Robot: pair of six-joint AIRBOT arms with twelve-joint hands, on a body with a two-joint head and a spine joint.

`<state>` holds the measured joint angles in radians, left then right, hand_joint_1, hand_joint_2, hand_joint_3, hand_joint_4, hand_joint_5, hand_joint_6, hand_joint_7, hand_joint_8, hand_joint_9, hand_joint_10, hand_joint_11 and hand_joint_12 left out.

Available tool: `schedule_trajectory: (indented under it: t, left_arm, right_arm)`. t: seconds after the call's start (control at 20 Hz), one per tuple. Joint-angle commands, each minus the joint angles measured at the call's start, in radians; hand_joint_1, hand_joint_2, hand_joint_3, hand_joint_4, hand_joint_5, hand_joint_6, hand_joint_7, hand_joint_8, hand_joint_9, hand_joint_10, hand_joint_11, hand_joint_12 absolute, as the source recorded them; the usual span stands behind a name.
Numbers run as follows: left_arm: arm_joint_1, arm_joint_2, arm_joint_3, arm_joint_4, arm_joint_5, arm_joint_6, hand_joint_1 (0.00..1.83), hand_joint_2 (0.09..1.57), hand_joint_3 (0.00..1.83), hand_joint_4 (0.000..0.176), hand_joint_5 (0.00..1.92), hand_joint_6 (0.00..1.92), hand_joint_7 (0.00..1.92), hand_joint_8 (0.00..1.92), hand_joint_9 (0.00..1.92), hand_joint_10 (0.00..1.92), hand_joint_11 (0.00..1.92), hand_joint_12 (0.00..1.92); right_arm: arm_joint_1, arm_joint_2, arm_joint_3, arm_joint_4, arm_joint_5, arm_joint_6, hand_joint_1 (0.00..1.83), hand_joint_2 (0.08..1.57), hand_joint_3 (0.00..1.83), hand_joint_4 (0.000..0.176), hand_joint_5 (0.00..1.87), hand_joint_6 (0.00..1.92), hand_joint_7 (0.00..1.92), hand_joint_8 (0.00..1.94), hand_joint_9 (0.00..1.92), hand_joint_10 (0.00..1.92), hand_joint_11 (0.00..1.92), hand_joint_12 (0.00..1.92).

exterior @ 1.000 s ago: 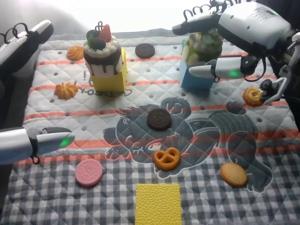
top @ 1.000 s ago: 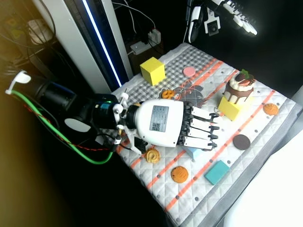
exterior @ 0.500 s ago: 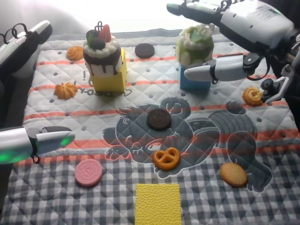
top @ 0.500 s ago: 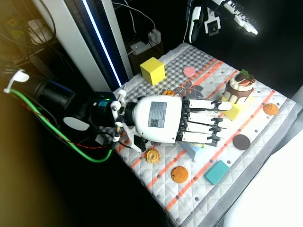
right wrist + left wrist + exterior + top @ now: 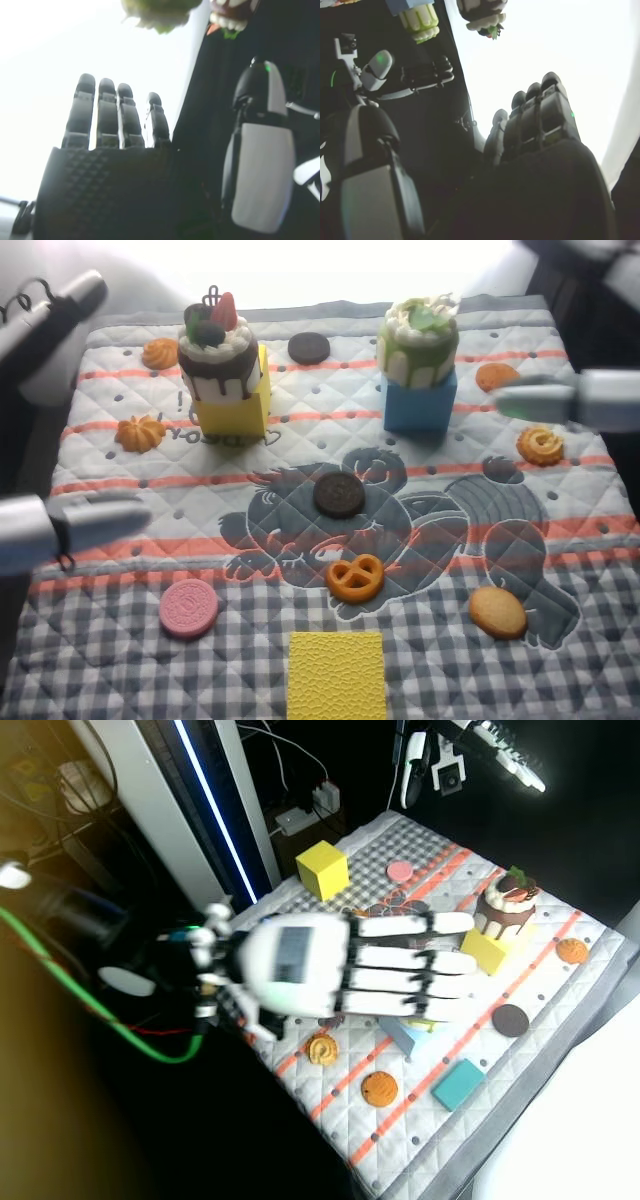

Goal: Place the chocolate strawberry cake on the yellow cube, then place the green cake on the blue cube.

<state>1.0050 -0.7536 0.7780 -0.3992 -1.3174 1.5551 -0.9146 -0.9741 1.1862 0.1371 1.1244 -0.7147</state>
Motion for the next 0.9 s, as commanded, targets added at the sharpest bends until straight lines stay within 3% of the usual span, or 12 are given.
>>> schedule_trajectory:
  t: [0.0,0.05,0.2,0.3,0.45,0.5,0.55,0.65,0.7,0.75,0.8,0.85]
  left_arm:
    - [0.004,0.012,0.032,-0.004,-0.125,-0.112,0.83,0.86,0.01,0.176,0.00,0.00,0.06,0.00,0.06,0.02,0.00,0.00]
    - [0.019,0.003,0.081,0.006,-0.136,-0.289,0.79,0.87,0.01,0.176,0.00,0.00,0.04,0.00,0.07,0.02,0.00,0.00]
    - [0.054,-0.009,0.109,0.027,-0.207,-0.447,0.75,0.86,0.01,0.176,0.00,0.00,0.02,0.00,0.01,0.00,0.00,0.00]
    - [0.075,-0.004,0.088,0.048,-0.258,-0.445,0.74,0.85,0.00,0.176,0.00,0.00,0.00,0.00,0.00,0.00,0.00,0.00]
    - [0.101,-0.004,0.057,0.082,-0.341,-0.446,0.65,0.85,0.00,0.176,0.00,0.00,0.00,0.00,0.00,0.00,0.03,0.02]
    - [0.116,-0.004,0.047,0.089,-0.373,-0.446,0.65,0.83,0.00,0.176,0.00,0.00,0.00,0.00,0.00,0.00,0.09,0.04]
    - [0.129,-0.003,0.042,0.090,-0.388,-0.446,0.63,0.83,0.00,0.176,0.00,0.00,0.00,0.00,0.00,0.00,0.02,0.28]
    - [0.145,0.010,0.036,0.090,-0.410,-0.448,0.62,0.90,0.02,0.167,0.00,0.00,0.00,0.00,0.03,0.01,0.00,0.42]
    - [0.144,0.018,0.036,0.093,-0.411,-0.451,0.58,0.92,0.01,0.162,0.00,0.00,0.00,0.00,0.03,0.00,0.00,0.46]
    - [0.140,0.022,0.038,0.100,-0.412,-0.453,0.60,0.95,0.01,0.173,0.00,0.00,0.02,0.00,0.05,0.00,0.00,0.42]
    - [0.132,0.028,0.040,0.108,-0.413,-0.453,0.45,1.00,0.02,0.149,0.00,0.00,0.06,0.00,0.09,0.01,0.00,0.62]
    - [0.116,0.035,0.044,0.124,-0.414,-0.453,0.29,1.07,0.04,0.106,0.00,0.00,0.04,0.00,0.06,0.00,0.00,0.66]
  right_arm:
    - [-0.021,0.011,-0.012,0.041,0.203,0.002,0.68,0.90,0.00,0.176,0.00,0.00,0.00,0.00,0.00,0.00,0.07,0.03]
    - [-0.080,0.031,-0.037,0.078,0.262,0.002,0.73,0.91,0.00,0.176,0.00,0.00,0.00,0.00,0.00,0.00,0.01,0.01]
    - [-0.184,0.076,-0.104,0.107,0.385,0.002,0.72,0.93,0.01,0.170,0.00,0.00,0.00,0.00,0.00,0.00,0.00,0.00]
    - [-0.252,0.096,-0.135,0.122,0.480,0.003,0.64,0.91,0.00,0.112,0.00,0.00,0.00,0.00,0.00,0.00,0.00,0.00]
    - [-0.304,0.110,-0.173,0.104,0.573,0.004,0.65,0.88,0.00,0.171,0.00,0.00,0.00,0.00,0.02,0.01,0.00,0.00]
    - [-0.318,0.110,-0.178,0.096,0.592,0.013,0.60,0.87,0.00,0.175,0.00,0.00,0.03,0.01,0.04,0.01,0.00,0.00]
    - [-0.326,0.108,-0.177,0.095,0.598,0.024,0.58,0.88,0.00,0.162,0.00,0.00,0.05,0.02,0.04,0.01,0.00,0.00]
    - [-0.332,0.105,-0.165,0.101,0.599,0.045,0.57,0.94,0.02,0.083,0.00,0.00,0.06,0.01,0.03,0.00,0.01,0.01]
    - [-0.333,0.107,-0.156,0.110,0.605,0.063,0.58,0.92,0.01,0.127,0.00,0.00,0.08,0.02,0.05,0.01,0.07,0.03]
    - [-0.333,0.110,-0.153,0.108,0.623,0.072,0.56,0.93,0.01,0.137,0.01,0.00,0.08,0.01,0.07,0.02,0.09,0.04]
    - [-0.333,0.123,-0.157,0.104,0.638,0.073,0.48,0.99,0.01,0.132,0.03,0.00,0.08,0.00,0.07,0.01,0.09,0.06]
    - [-0.305,0.142,-0.168,0.084,0.638,0.061,0.33,1.03,0.01,0.101,0.04,0.00,0.10,0.01,0.10,0.02,0.11,0.07]
